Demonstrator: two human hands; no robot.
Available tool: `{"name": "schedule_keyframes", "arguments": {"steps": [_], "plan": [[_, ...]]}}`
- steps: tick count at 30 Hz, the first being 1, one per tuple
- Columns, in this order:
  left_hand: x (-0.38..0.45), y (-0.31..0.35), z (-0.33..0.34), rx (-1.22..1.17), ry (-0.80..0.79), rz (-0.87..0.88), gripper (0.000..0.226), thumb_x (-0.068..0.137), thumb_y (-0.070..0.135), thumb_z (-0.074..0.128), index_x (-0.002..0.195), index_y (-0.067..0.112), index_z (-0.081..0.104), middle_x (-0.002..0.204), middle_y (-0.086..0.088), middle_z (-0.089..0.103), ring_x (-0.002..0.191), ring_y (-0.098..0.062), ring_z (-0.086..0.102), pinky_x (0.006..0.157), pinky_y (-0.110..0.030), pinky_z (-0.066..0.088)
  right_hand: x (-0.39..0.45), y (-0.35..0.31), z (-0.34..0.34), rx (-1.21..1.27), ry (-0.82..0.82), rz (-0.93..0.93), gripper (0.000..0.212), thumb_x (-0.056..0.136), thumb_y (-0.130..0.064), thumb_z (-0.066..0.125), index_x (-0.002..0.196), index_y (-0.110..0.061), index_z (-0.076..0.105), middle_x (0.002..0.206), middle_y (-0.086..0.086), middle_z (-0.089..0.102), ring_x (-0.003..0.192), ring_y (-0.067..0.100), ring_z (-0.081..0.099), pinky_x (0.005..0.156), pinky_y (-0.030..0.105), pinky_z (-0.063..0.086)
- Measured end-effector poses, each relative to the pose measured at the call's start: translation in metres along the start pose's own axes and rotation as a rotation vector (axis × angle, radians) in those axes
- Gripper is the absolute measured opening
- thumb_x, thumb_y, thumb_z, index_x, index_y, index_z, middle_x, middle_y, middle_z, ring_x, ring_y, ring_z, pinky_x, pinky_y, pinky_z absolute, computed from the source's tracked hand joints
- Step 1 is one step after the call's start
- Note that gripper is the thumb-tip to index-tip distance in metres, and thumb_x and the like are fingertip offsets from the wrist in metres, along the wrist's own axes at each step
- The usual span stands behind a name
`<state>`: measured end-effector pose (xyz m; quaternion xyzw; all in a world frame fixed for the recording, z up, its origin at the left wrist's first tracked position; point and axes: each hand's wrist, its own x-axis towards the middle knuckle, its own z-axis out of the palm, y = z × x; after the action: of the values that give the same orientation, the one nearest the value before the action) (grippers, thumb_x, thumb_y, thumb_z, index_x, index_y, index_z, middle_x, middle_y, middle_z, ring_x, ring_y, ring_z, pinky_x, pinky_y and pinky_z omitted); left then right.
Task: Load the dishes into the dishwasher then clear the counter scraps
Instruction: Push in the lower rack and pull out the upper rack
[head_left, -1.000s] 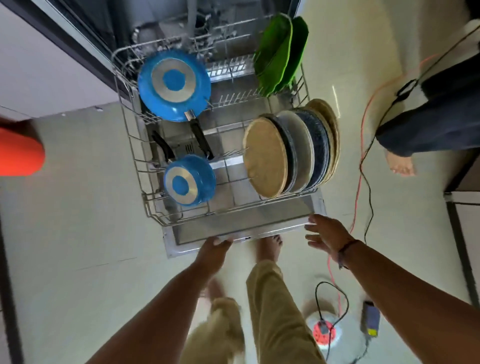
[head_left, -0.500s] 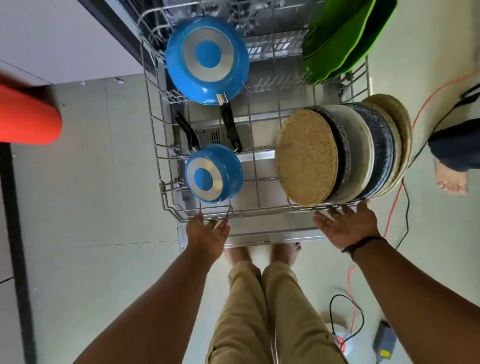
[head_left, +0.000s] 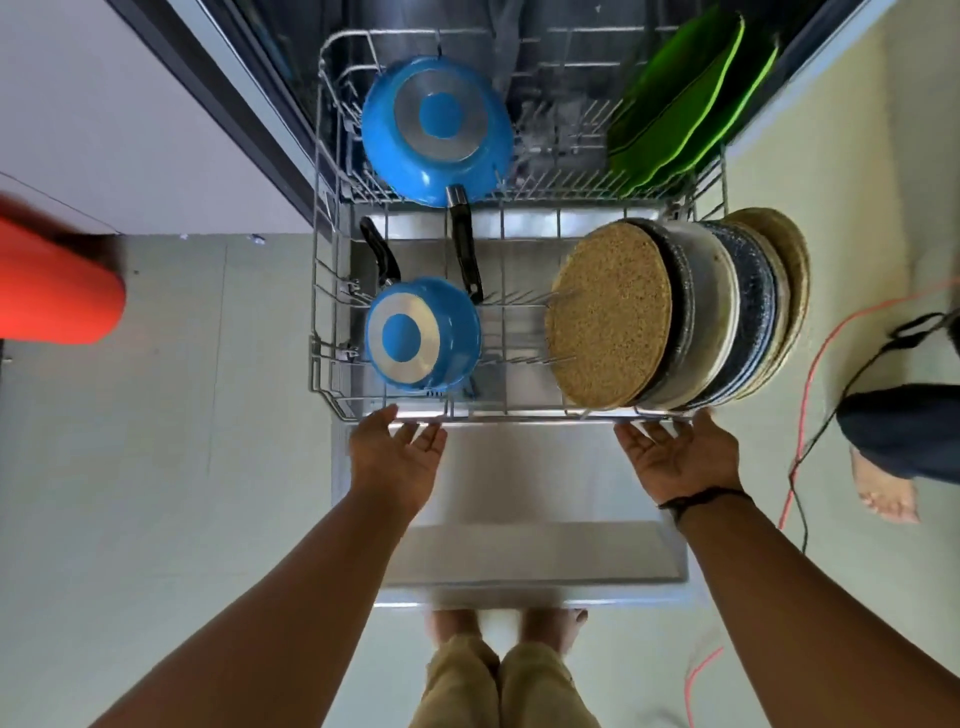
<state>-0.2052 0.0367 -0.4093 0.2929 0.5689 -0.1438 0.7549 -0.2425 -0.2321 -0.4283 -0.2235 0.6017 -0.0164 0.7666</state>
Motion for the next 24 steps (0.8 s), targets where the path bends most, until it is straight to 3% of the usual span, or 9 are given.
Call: {"name": "schedule_keyframes", "arguments": {"steps": [3, 5, 8, 12, 14, 17, 20, 22, 24], "plan": [[0.015, 0.020, 0.035, 0.016, -0.113, 0.003, 0.011, 0.092, 0.012, 0.043, 0.099, 0.009, 0.050, 0.122, -0.016, 0.045, 0.123, -0.038, 0.048, 0.109, -0.046, 0.036, 0.018, -0.016, 0.041, 0.030, -0.072, -0.041, 0.039, 0.100, -0.036, 0.038, 0.131, -0.014, 0.045, 0.143, 0.017, 0.039, 0.129, 0.034, 0.044, 0.101, 0.054, 0.039], [0.024, 0.032, 0.055, 0.068, -0.201, 0.026, 0.008, 0.089, 0.009, 0.042, 0.087, 0.008, 0.051, 0.112, -0.014, 0.050, 0.112, -0.034, 0.055, 0.105, -0.044, 0.042, 0.029, -0.027, 0.068, 0.046, -0.142, -0.058, 0.034, 0.100, -0.037, 0.037, 0.124, -0.015, 0.048, 0.142, 0.017, 0.042, 0.123, 0.034, 0.048, 0.104, 0.053, 0.038], [0.046, 0.050, 0.083, 0.134, -0.281, 0.090, 0.012, 0.088, 0.009, 0.041, 0.086, 0.009, 0.053, 0.105, -0.009, 0.055, 0.113, -0.031, 0.056, 0.103, -0.045, 0.042, 0.044, -0.041, 0.107, 0.038, -0.230, -0.102, 0.043, 0.101, -0.041, 0.032, 0.130, -0.015, 0.048, 0.138, 0.015, 0.047, 0.112, 0.033, 0.054, 0.105, 0.050, 0.038], [0.073, 0.070, 0.122, 0.226, -0.363, 0.193, 0.016, 0.093, 0.012, 0.038, 0.099, 0.013, 0.052, 0.100, -0.002, 0.058, 0.121, -0.026, 0.052, 0.100, -0.043, 0.043, 0.064, -0.059, 0.152, -0.054, -0.336, -0.125, 0.057, 0.099, -0.045, 0.029, 0.149, -0.017, 0.029, 0.150, 0.013, 0.034, 0.131, 0.034, 0.042, 0.106, 0.046, 0.035], [0.081, 0.078, 0.141, 0.284, -0.394, 0.259, 0.023, 0.096, 0.012, 0.032, 0.106, 0.015, 0.052, 0.103, -0.001, 0.057, 0.115, -0.024, 0.051, 0.100, -0.043, 0.041, 0.070, -0.067, 0.171, -0.094, -0.357, -0.137, 0.061, 0.097, -0.047, 0.031, 0.152, -0.022, 0.022, 0.155, 0.009, 0.028, 0.134, 0.032, 0.036, 0.103, 0.043, 0.033], [0.097, 0.090, 0.168, 0.368, -0.439, 0.350, 0.025, 0.093, 0.008, 0.035, 0.096, 0.024, 0.055, 0.105, 0.000, 0.054, 0.111, -0.019, 0.050, 0.097, -0.041, 0.042, 0.082, -0.077, 0.200, -0.153, -0.407, -0.192, 0.064, 0.096, -0.050, 0.032, 0.153, -0.025, 0.019, 0.155, 0.006, 0.028, 0.136, 0.031, 0.034, 0.108, 0.042, 0.030], [0.106, 0.101, 0.191, 0.480, -0.456, 0.434, 0.024, 0.091, 0.010, 0.041, 0.094, 0.029, 0.055, 0.091, 0.005, 0.059, 0.088, -0.010, 0.055, 0.095, -0.038, 0.043, 0.093, -0.088, 0.222, -0.226, -0.469, -0.237, 0.064, 0.094, -0.052, 0.033, 0.151, -0.023, 0.026, 0.150, 0.005, 0.036, 0.131, 0.030, 0.040, 0.096, 0.040, 0.040], [0.112, 0.108, 0.206, 0.562, -0.459, 0.500, 0.017, 0.091, 0.010, 0.043, 0.096, 0.022, 0.055, 0.082, 0.003, 0.054, 0.072, -0.009, 0.053, 0.091, -0.034, 0.045, 0.098, -0.093, 0.234, -0.280, -0.486, -0.259, 0.065, 0.094, -0.050, 0.032, 0.153, -0.025, 0.020, 0.156, 0.003, 0.026, 0.142, 0.030, 0.026, 0.112, 0.045, 0.026], [0.114, 0.109, 0.214, 0.700, -0.450, 0.605, 0.016, 0.093, 0.009, 0.045, 0.106, 0.014, 0.052, 0.082, 0.002, 0.053, 0.071, -0.009, 0.057, 0.086, -0.031, 0.048, 0.101, -0.091, 0.243, -0.338, -0.509, -0.280, 0.063, 0.096, -0.048, 0.031, 0.152, -0.026, 0.017, 0.159, 0.002, 0.019, 0.146, 0.028, 0.016, 0.115, 0.046, 0.016]]}}
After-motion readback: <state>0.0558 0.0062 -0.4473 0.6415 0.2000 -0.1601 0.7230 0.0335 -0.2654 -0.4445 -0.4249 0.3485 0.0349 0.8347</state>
